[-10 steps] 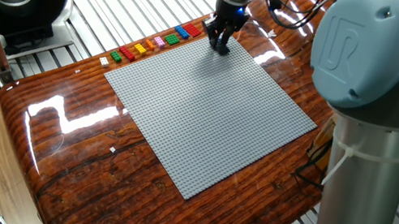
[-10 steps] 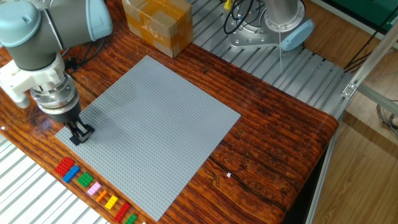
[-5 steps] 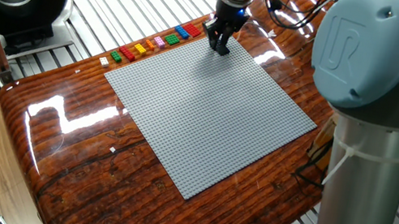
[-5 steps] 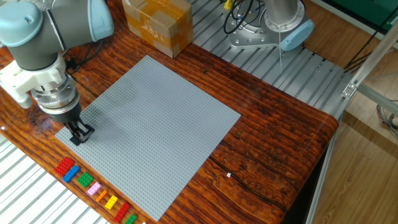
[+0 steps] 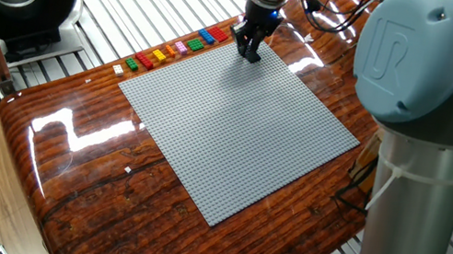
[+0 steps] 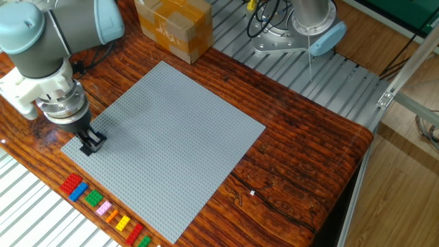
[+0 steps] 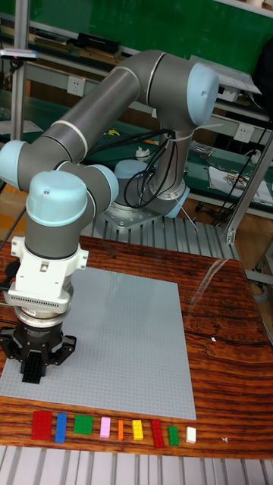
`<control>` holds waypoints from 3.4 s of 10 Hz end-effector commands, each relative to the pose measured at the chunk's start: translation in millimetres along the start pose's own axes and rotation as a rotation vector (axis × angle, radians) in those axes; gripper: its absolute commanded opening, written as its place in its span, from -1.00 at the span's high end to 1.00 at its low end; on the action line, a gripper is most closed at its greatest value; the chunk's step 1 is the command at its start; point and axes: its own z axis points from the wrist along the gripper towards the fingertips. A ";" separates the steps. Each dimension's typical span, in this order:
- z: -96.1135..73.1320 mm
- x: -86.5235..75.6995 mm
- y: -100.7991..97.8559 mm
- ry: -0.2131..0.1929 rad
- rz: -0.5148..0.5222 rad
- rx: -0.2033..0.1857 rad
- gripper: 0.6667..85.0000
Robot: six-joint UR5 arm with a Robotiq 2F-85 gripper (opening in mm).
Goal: Build with small Lego blocks
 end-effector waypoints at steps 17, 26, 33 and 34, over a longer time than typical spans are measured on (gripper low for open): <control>-7.8 -6.6 -2.4 0.005 -0.071 -0.030 0.11; -8.7 -8.7 -0.9 0.005 -0.041 -0.034 0.24; -10.2 4.6 -19.9 0.026 -0.042 0.020 0.53; -11.3 6.4 -22.5 0.031 -0.041 0.029 0.60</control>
